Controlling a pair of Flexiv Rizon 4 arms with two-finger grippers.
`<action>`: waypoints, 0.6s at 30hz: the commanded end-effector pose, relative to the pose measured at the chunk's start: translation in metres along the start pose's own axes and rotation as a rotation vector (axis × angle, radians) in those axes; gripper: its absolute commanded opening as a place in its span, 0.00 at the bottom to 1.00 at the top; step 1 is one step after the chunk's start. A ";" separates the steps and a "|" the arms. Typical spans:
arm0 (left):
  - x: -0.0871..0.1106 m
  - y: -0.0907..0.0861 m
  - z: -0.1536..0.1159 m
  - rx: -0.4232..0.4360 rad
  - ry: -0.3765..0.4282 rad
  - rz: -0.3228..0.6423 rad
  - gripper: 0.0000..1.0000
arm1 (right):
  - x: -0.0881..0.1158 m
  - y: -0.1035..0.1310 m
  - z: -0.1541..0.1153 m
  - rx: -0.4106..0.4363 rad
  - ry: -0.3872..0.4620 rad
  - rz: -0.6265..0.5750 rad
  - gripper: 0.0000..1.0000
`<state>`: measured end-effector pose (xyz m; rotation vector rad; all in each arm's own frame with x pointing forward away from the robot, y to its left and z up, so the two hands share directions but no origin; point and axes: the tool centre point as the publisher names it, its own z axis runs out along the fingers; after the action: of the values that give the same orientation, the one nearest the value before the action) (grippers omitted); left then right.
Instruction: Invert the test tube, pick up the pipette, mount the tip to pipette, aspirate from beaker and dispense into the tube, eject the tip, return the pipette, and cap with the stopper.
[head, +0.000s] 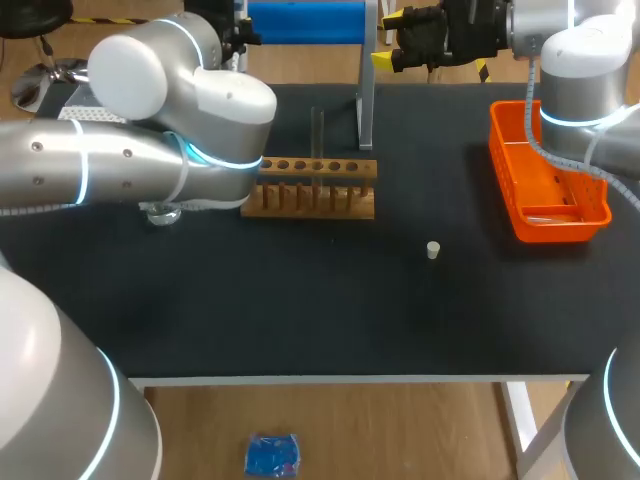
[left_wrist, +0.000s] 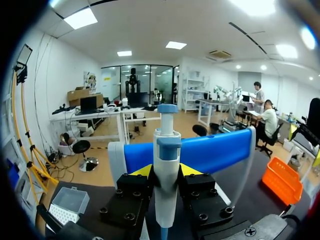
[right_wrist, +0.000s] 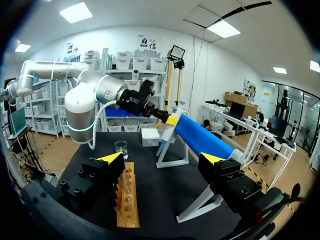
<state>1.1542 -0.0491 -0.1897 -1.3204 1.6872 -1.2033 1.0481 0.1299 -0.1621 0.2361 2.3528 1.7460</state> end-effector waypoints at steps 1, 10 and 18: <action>0.001 -0.005 0.006 -0.016 -0.012 -0.004 0.00 | 0.000 0.000 0.000 0.002 0.000 0.000 1.00; -0.002 -0.004 0.008 -0.034 -0.031 -0.017 0.00 | 0.000 0.000 0.000 0.002 0.000 0.000 1.00; -0.004 -0.001 0.011 -0.067 -0.040 -0.017 0.00 | 0.000 0.000 0.000 0.002 0.000 0.000 1.00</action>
<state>1.1624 -0.0459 -0.1960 -1.3814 1.6950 -1.1487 1.0481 0.1298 -0.1621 0.2361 2.3528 1.7459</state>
